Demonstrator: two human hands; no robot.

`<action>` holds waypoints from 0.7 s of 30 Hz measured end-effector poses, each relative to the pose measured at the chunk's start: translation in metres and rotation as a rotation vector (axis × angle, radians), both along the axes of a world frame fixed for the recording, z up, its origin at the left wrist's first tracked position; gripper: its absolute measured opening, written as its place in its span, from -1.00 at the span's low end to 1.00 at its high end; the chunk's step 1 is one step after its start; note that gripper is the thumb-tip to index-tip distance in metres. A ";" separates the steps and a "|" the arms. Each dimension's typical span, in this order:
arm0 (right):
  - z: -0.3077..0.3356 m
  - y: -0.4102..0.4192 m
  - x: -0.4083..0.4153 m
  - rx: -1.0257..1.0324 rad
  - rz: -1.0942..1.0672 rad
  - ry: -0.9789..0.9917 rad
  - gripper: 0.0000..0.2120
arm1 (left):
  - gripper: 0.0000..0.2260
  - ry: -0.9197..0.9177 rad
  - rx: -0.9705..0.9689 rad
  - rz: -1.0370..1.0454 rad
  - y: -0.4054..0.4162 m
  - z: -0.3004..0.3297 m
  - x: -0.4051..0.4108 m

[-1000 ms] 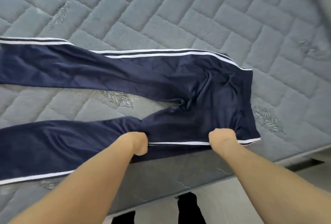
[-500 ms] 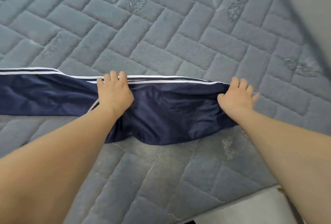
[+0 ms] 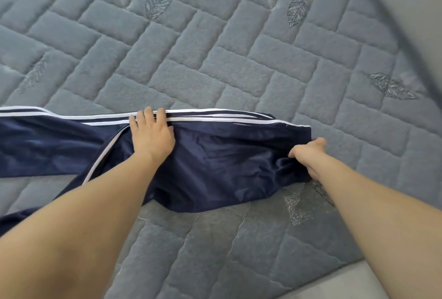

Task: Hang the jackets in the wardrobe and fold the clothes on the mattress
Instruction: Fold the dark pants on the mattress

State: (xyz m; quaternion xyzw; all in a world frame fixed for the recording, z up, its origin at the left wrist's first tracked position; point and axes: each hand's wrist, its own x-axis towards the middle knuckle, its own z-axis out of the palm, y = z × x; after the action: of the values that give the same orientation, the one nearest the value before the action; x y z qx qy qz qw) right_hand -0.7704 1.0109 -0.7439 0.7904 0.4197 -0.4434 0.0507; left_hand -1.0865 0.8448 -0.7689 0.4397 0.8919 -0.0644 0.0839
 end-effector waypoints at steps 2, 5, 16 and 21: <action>0.004 0.009 0.002 -0.052 0.090 0.002 -0.49 | -0.70 -0.016 -0.027 -0.032 0.006 -0.001 -0.009; 0.014 0.038 0.017 0.083 0.105 -0.095 -0.54 | -0.75 -0.118 -0.066 -0.131 0.024 0.003 -0.008; -0.003 -0.048 -0.052 0.643 0.908 -0.270 -0.21 | -0.73 -0.094 0.115 -0.313 0.007 0.009 0.045; -0.013 -0.118 -0.127 0.647 1.303 0.014 -0.36 | -0.71 -0.049 -0.033 -0.206 -0.083 0.017 0.004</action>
State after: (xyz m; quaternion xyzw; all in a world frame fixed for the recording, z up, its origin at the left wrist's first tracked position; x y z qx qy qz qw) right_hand -0.8977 0.8924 -0.7572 0.3525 0.9156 -0.1819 0.0655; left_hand -1.0829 0.7619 -0.7519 0.5290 0.8385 -0.0767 0.1058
